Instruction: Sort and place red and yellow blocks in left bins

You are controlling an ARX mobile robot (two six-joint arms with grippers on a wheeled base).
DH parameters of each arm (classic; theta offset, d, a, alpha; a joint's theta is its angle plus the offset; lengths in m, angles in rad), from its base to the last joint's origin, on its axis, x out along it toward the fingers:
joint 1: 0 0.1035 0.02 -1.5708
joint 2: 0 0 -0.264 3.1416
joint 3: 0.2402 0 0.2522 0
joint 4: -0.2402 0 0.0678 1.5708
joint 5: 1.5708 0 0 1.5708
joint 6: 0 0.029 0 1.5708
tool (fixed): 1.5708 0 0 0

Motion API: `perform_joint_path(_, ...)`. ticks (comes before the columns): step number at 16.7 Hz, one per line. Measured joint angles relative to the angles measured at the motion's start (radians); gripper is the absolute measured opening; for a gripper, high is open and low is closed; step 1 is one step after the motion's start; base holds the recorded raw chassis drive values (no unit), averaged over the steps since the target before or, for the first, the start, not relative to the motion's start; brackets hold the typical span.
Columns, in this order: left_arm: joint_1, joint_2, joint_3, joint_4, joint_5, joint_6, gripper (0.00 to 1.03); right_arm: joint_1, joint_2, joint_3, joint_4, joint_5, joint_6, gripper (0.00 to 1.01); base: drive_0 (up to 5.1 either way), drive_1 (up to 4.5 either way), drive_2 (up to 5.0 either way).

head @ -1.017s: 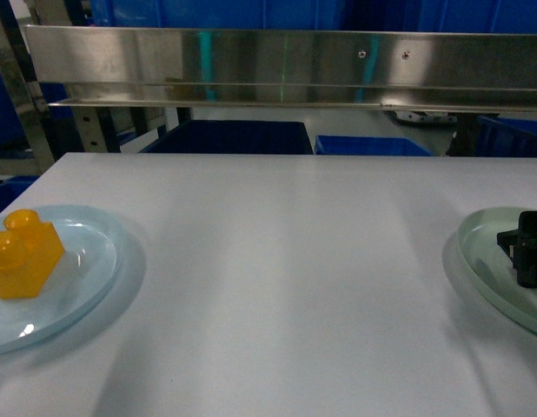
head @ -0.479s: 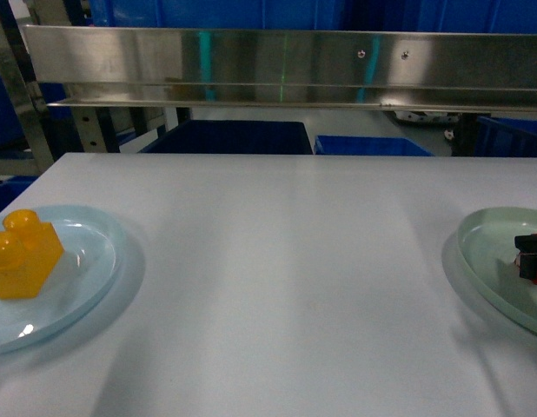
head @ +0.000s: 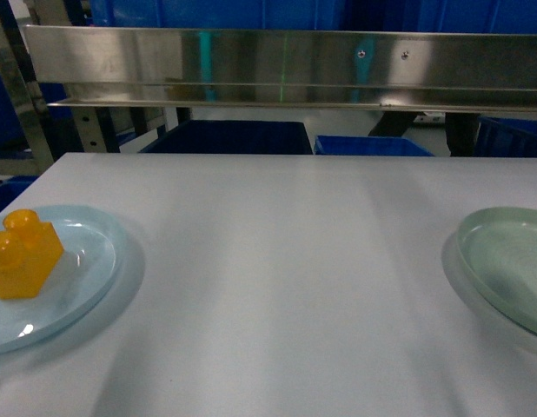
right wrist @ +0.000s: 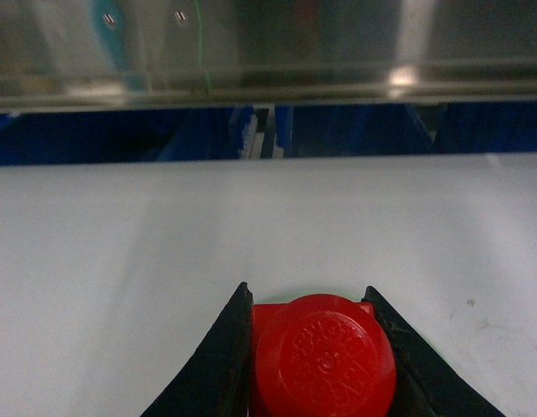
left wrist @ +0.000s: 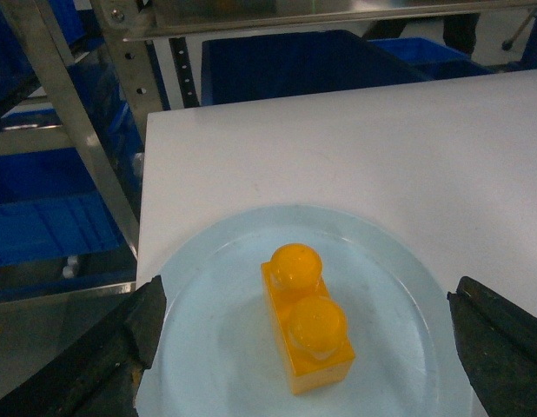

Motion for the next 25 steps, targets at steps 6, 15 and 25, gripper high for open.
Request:
perform_joint_path(6, 0.000, 0.000, 0.000, 0.000, 0.000, 0.002, 0.98, -0.020, -0.342, -0.134, -0.147, 0.018, 0.012, 0.28, 0.0, 0.00, 0.0)
perform_joint_path(15, 0.000, 0.000, 0.000, 0.000, 0.000, 0.002, 0.98, -0.018, -0.370, -0.212, -0.109, 0.002, -0.001, 0.28, 0.0, 0.00, 0.0)
perform_joint_path(25, 0.000, 0.000, 0.000, 0.000, 0.000, 0.002, 0.98, 0.063, -0.354, -0.210, -0.092, 0.095, -0.116, 0.28, 0.0, 0.00, 0.0)
